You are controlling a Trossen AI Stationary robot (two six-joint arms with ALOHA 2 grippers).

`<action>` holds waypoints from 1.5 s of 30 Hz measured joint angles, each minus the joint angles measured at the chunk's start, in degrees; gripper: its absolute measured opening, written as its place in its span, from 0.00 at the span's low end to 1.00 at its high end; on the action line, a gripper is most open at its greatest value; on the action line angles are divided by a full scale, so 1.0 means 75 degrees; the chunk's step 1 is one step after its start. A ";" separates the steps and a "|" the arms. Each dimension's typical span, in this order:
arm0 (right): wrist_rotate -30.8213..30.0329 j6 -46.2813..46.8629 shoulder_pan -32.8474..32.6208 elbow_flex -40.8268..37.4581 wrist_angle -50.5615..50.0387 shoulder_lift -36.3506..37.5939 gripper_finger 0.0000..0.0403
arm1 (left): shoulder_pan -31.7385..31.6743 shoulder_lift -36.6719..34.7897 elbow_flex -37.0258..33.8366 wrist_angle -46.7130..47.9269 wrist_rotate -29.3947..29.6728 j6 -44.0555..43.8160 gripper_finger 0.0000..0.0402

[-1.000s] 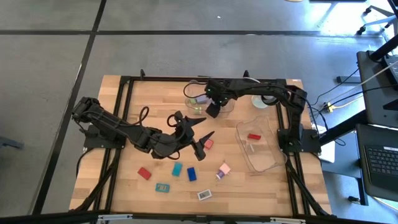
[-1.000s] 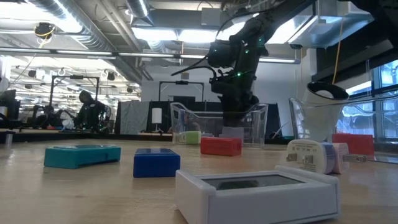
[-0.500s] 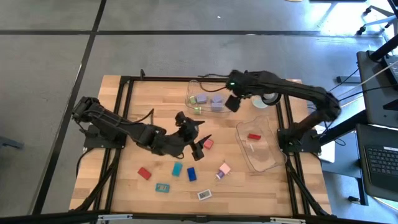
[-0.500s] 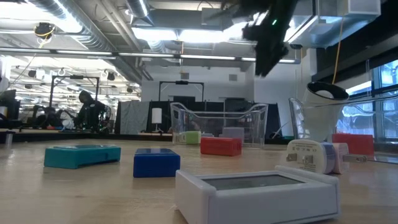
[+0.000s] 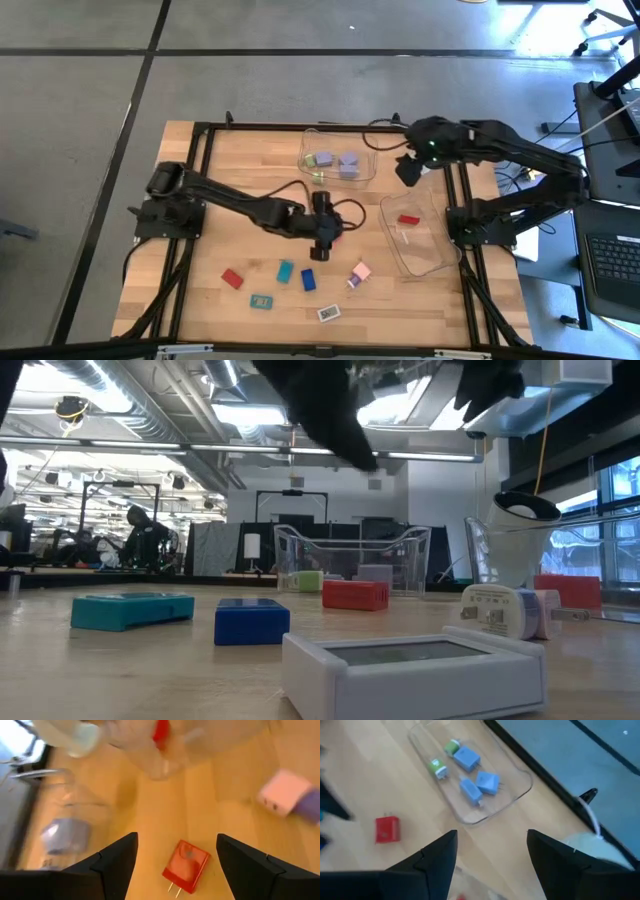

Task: Pick & Place Office items
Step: Put the large red charger adapter into the top transparent bin

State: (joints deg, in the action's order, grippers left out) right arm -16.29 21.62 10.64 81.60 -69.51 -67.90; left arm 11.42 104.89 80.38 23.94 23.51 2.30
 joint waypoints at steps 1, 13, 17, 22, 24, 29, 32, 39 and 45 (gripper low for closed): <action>-0.0008 0.0090 -0.0086 0.0000 -0.0077 0.0059 0.60 | -0.0066 0.0160 0.0000 -0.0016 -0.0266 0.0192 0.67; -0.0172 0.0988 -0.1080 0.0000 -0.0569 0.0196 0.60 | -0.0908 0.1492 0.0000 -0.0023 -0.2140 0.2210 0.67; -0.0171 0.1135 -0.1322 0.0000 -0.0570 0.0196 0.60 | -0.1167 0.1673 0.0000 -0.0085 -0.2402 0.2264 0.67; -0.0172 0.1263 -0.1528 0.0000 -0.0570 0.0196 0.60 | -0.1475 0.1820 0.0004 -0.0070 -0.3014 0.2280 0.67; -0.0172 0.1263 -0.1605 0.0000 -0.0572 0.0196 0.60 | -0.1544 0.1900 -0.0003 -0.0025 -0.3411 0.2276 0.67; -0.0248 0.1333 -0.1768 0.0000 -0.0592 0.0191 0.60 | -0.1559 0.1930 -0.0003 0.0059 -0.3254 0.1977 0.65; -0.0492 0.1470 -0.1873 0.0000 -0.0620 0.0193 0.60 | -0.1531 0.1882 -0.0003 0.0042 -0.3032 0.1654 0.58; -0.0698 0.1470 -0.1921 0.0000 -0.0624 0.0193 0.60 | -0.1442 0.1815 0.0003 -0.0064 -0.2862 0.0495 0.51; -0.0732 0.1464 -0.1921 0.0000 -0.0623 0.0193 0.60 | -0.1316 0.1211 -0.0003 -0.0499 -0.2357 -0.0405 0.51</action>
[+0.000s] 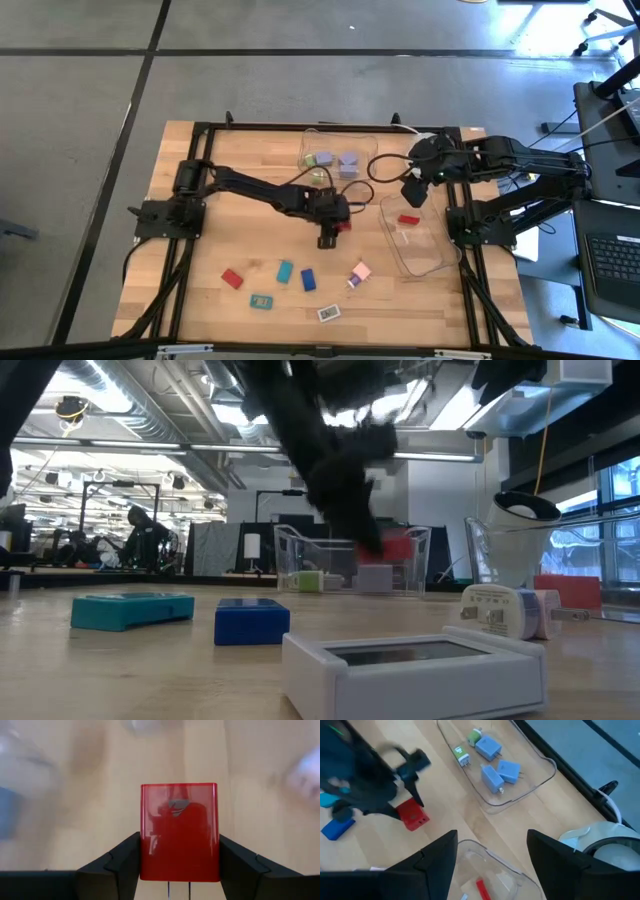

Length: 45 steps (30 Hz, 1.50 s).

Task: Pick & Place Office items
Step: Put the large red charger adapter into the top transparent bin

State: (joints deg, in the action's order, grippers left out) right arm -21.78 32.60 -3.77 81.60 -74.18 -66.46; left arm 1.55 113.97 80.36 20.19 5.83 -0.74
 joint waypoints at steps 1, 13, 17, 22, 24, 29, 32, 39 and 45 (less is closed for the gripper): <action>-0.0070 -0.0002 0.0000 0.0000 0.0001 0.0000 0.60 | 0.0015 -0.0162 0.0000 -0.0166 0.0178 -0.0109 0.51; -0.0837 -0.0003 0.0000 0.0000 0.0031 0.0000 0.60 | 0.0419 -0.2699 0.0009 -0.1890 0.3716 -0.0468 0.51; -0.0807 -0.0037 0.0000 0.0000 0.0098 0.0000 0.60 | 0.0656 -0.3205 0.0009 -0.2654 0.4532 -0.0043 0.53; -0.0816 -0.0285 0.0000 0.0000 0.0224 0.0000 0.60 | 0.0951 -0.3349 0.0009 -0.3772 0.4819 0.0571 0.54; -0.0819 -0.0407 0.0000 0.0000 0.0237 0.0000 0.60 | 0.1045 -0.3349 0.0009 -0.4157 0.4847 0.0775 0.54; -0.0783 -0.0679 0.0000 0.0000 0.0472 0.0000 0.60 | 0.1204 -0.3331 0.0009 -0.4474 0.5168 0.0808 0.54; -0.0781 -0.0695 0.0000 0.0000 0.0740 0.0000 0.60 | 0.1321 -0.3331 0.0009 -0.4495 0.5688 0.0808 0.54; -0.0749 -0.1276 0.0000 0.0000 0.1432 0.0000 0.60 | 0.1541 -0.3328 0.0009 -0.4492 0.6514 0.0808 0.54; -0.0623 -0.1651 0.0000 0.0000 0.1704 0.0000 0.60 | 0.1593 -0.3328 0.0009 -0.4495 0.6888 0.0598 0.54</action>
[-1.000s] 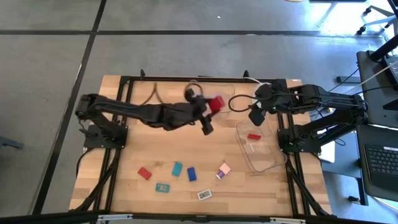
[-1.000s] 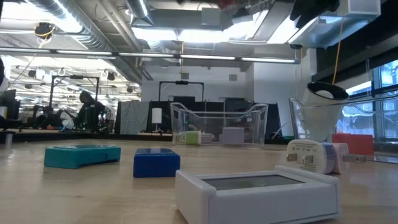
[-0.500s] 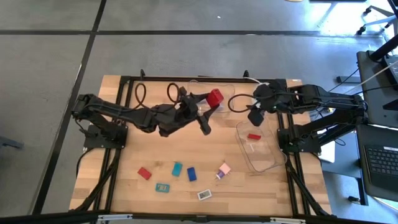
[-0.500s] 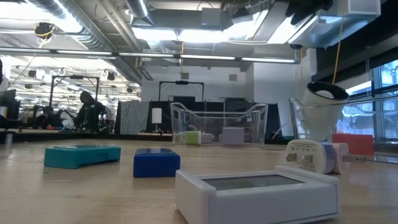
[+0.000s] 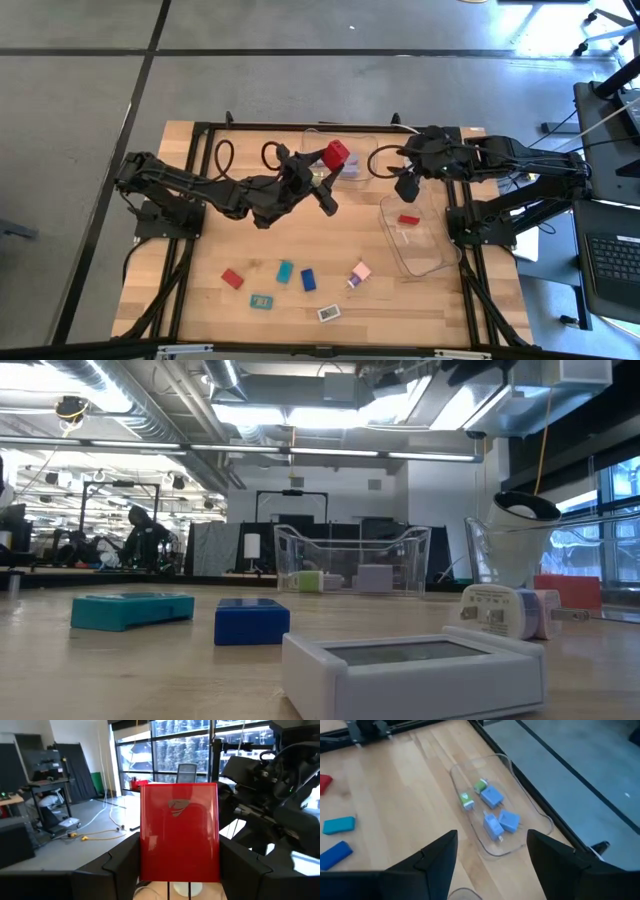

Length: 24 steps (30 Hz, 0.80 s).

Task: Pick & Place Office items
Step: Put the large red charger adapter into the top transparent bin

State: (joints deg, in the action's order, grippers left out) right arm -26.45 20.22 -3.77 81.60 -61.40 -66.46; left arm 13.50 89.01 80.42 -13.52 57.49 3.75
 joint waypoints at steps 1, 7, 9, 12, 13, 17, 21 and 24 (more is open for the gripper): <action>0.0061 -0.0041 0.0000 0.0000 0.0058 0.0000 0.60 | 0.0000 0.0000 0.0000 0.0000 -0.0021 -0.0090 0.54; 0.0273 -0.0470 0.0000 0.0000 0.0571 0.0000 0.60 | 0.0003 0.0046 0.0000 0.0198 -0.0313 -0.0201 0.54; 0.0277 -0.0603 0.0000 0.0000 0.0775 0.0000 0.60 | 0.0003 0.0052 0.0000 0.0370 -0.0495 -0.0272 0.54; 0.0272 -0.0718 0.0000 0.0000 0.0991 0.0000 0.60 | 0.0003 0.0050 0.0000 0.0875 -0.0505 -0.0595 0.54; 0.0270 -0.0760 0.0000 0.0000 0.1072 0.0000 0.60 | 0.0003 0.0052 -0.0003 0.1126 -0.0436 -0.0664 0.54; 0.0267 -0.0625 0.0003 0.0000 0.1614 -0.0005 0.60 | -0.0014 0.0052 -0.0003 0.2091 -0.0115 -0.1000 0.54; 0.0283 -0.0215 0.0003 0.0000 0.2277 -0.0061 0.60 | -0.0127 0.0198 -0.0003 0.2580 -0.0059 -0.1082 0.54; 0.0390 0.0034 0.0003 0.0006 0.2570 -0.0125 0.60 | -0.0234 0.0405 -0.0003 0.2591 0.0000 -0.0513 0.54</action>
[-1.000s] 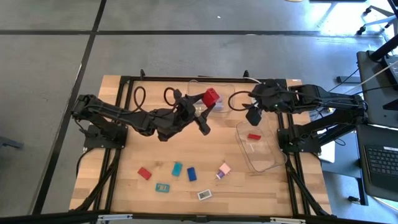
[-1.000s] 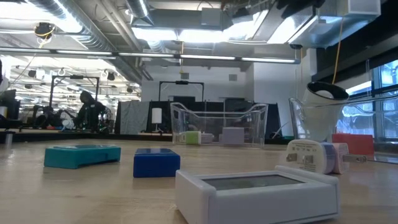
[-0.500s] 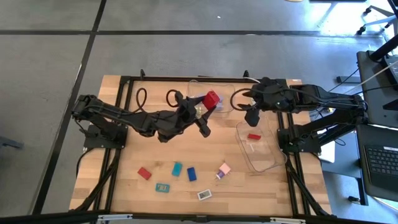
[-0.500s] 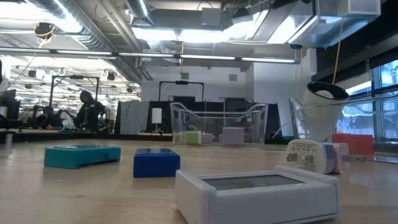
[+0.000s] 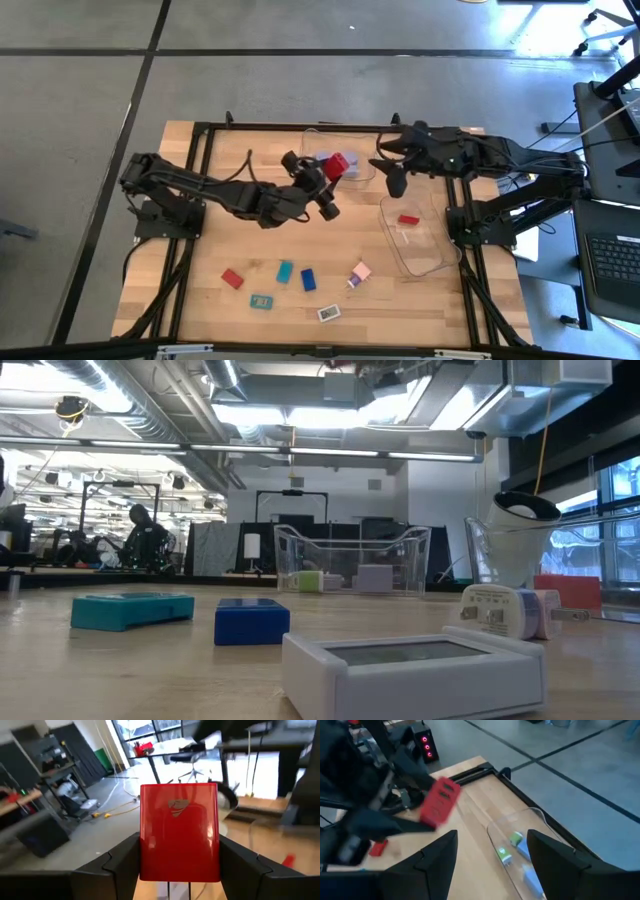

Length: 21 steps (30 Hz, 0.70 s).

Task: Pick & Place Office items
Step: Put the large red charger adapter into the top transparent bin

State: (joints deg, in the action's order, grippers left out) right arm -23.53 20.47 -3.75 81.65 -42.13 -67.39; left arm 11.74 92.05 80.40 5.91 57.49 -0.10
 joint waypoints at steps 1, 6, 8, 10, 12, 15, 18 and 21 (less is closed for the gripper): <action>-0.0003 0.0044 0.0000 0.0000 0.0023 -0.0027 0.60 | -0.0021 0.0081 0.0000 0.0005 -0.0006 0.0217 0.54; 0.0001 0.0476 0.0111 0.0000 0.0130 -0.0090 0.60 | -0.0042 0.0351 -0.0006 -0.0019 0.0307 0.0992 0.54; 0.0042 0.0798 0.0188 0.0000 0.0133 -0.0101 0.60 | -0.0081 0.0425 -0.0006 -0.0012 0.0500 0.1198 0.54; 0.0196 0.1017 0.0269 0.0000 0.0130 -0.0114 0.60 | -0.0177 0.0479 -0.0005 -0.0019 0.0577 0.1304 0.54; 0.0522 0.1048 0.0348 0.0000 0.0140 -0.0122 0.61 | -0.0281 0.0490 -0.0006 -0.0046 0.0549 0.1416 0.54; 0.0879 0.1165 0.0430 0.0000 0.0136 -0.0263 0.64 | -0.0458 0.0490 -0.0003 -0.0266 0.0269 0.1441 0.54; 0.0884 0.1331 0.0431 0.0000 0.0170 -0.0459 0.68 | -0.0603 0.0490 -0.0003 -0.0548 -0.0233 0.1615 0.54; 0.0886 0.1404 0.0462 0.0000 0.0184 -0.0697 0.72 | -0.0709 0.0490 -0.0003 -0.0831 -0.0817 0.2113 0.54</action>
State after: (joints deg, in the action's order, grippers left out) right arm -16.88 31.00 -0.28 81.65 -40.75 -72.62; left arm 6.42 95.72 80.38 -0.32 51.37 15.74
